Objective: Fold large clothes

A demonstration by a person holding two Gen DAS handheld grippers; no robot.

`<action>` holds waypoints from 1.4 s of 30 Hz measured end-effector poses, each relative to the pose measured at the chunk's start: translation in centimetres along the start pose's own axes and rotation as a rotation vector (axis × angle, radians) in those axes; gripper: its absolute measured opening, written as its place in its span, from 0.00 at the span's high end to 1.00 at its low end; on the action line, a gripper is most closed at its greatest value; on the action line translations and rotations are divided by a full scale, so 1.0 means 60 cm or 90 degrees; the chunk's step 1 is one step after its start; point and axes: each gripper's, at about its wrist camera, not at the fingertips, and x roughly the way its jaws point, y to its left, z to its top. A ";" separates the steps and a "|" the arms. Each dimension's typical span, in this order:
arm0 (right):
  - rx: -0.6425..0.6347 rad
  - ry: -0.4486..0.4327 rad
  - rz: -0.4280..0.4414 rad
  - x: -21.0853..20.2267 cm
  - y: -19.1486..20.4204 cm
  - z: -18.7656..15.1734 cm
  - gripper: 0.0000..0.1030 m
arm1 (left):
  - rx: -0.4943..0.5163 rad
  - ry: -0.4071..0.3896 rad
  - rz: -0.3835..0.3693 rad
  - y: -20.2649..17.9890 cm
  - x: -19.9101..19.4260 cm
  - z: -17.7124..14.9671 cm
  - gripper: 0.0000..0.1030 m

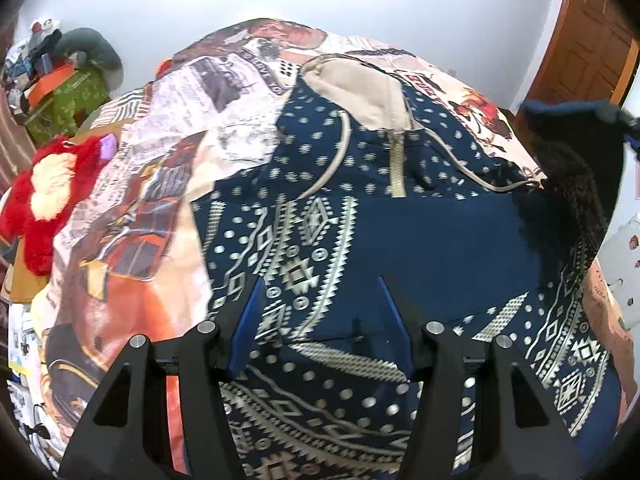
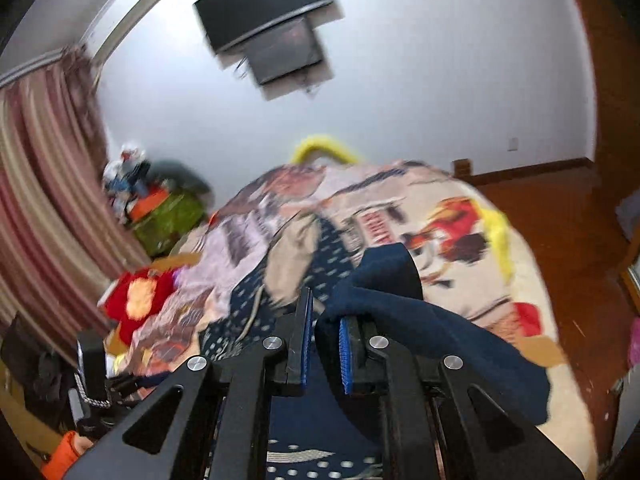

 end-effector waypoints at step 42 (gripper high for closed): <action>-0.001 0.038 -0.232 -0.230 -0.238 -0.140 0.27 | 0.318 0.020 -0.121 -0.478 0.032 0.056 0.34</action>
